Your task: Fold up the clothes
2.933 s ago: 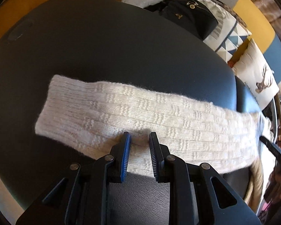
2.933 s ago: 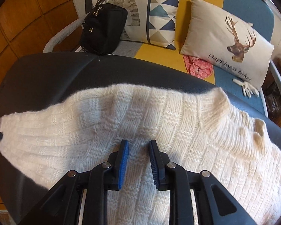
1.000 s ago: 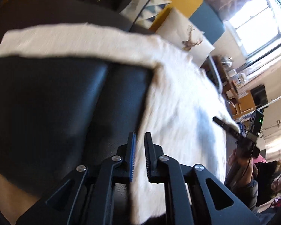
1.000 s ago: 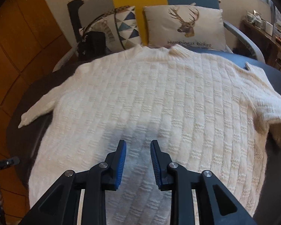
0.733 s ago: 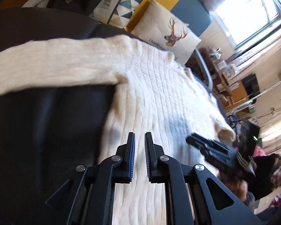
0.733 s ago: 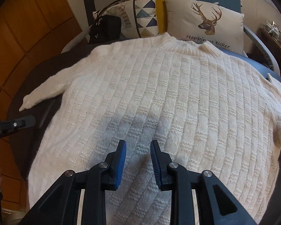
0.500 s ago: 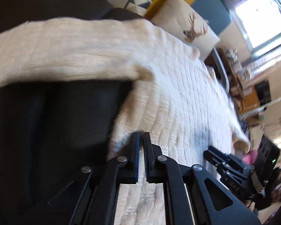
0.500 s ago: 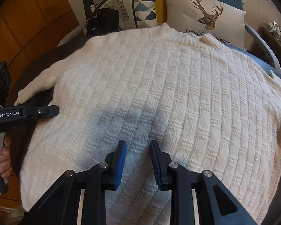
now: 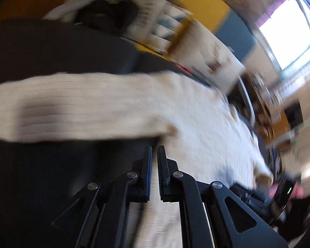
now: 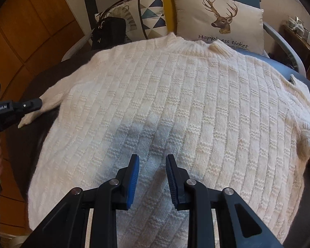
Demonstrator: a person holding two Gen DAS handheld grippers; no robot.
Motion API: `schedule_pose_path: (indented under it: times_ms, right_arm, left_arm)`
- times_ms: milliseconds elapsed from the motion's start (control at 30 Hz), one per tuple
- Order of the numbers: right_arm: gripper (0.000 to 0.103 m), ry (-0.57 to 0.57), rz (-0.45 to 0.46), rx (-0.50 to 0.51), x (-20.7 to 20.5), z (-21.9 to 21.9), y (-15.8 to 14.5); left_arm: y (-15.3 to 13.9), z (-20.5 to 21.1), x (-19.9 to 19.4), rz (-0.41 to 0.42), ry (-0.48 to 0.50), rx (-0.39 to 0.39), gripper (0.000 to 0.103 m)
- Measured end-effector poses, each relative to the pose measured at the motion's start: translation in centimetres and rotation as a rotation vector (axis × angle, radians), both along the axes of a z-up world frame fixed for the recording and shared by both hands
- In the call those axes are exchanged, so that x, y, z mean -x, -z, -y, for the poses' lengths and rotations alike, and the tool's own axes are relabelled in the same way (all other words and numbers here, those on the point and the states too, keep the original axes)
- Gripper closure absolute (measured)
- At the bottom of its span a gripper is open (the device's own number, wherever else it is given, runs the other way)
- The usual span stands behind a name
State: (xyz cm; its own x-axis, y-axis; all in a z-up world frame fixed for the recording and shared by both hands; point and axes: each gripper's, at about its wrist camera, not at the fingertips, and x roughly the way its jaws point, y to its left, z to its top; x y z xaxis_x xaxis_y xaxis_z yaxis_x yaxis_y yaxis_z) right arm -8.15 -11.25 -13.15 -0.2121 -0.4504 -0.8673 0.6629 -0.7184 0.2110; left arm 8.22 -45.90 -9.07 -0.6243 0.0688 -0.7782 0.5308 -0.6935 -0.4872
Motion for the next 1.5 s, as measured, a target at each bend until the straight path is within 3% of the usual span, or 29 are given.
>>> schedule_pose_path:
  times_ms: [100,167,333,467,567,667,800,933,1000,1033,1267,1400,1500]
  right_arm:
    - [0.077,0.009,0.01,-0.004,0.0,-0.2,1.1]
    - [0.077,0.009,0.003,0.011,-0.1,-0.4,1.3]
    - [0.076,0.016,-0.002,0.018,-0.2,-0.4,1.1]
    - [0.076,0.013,-0.026,0.053,-0.3,0.5,-0.4]
    - [0.076,-0.023,-0.037,0.068,-0.5,2.3,-1.6]
    - [0.076,-0.057,-0.046,0.059,-0.5,4.5,-2.1]
    - [0.076,-0.096,-0.049,0.045,-0.2,7.5,-2.4]
    - [0.076,-0.145,-0.069,0.035,0.1,10.7,-2.7]
    - [0.076,-0.146,-0.072,0.027,1.0,12.3,-2.7]
    - [0.076,-0.142,-0.071,0.025,1.5,13.0,-2.7]
    - [0.076,-0.068,-0.028,0.017,7.3,18.4,-2.6]
    - [0.077,-0.072,-0.01,-0.029,8.8,21.4,-1.2]
    - [0.077,-0.086,-0.013,-0.06,9.3,23.1,0.0]
  left_arm:
    - [0.4,5.5,-5.6,-0.024,-0.155,-0.107,0.093]
    - [0.7,8.9,-10.5,-0.011,-0.28,-0.109,0.079]
    - [2.2,17.3,-24.0,-0.001,-0.622,-0.199,0.074]
    - [3.8,20.5,-28.8,-0.007,-0.734,-0.257,0.074]
    - [5.0,21.9,-29.0,-0.05,-0.758,-0.318,0.074]
    - [6.2,22.7,-26.7,-0.054,-0.724,-0.353,0.073]
    - [6.8,23.0,-23.4,-0.01,-0.692,-0.327,0.073]
    - [6.5,23.8,-22.4,-0.018,-0.704,-0.316,0.068]
    - [6.2,23.9,-21.7,0.006,-0.693,-0.28,0.078]
    - [5.9,23.9,-21.3,0.02,-0.682,-0.255,0.097]
    - [1.6,24.1,-21.0,-0.046,-0.698,-0.085,0.097]
    - [1.0,25.4,-20.6,0.016,-0.711,-0.016,0.097]
    - [1.1,26.5,-19.9,0.089,-0.744,0.058,0.103]
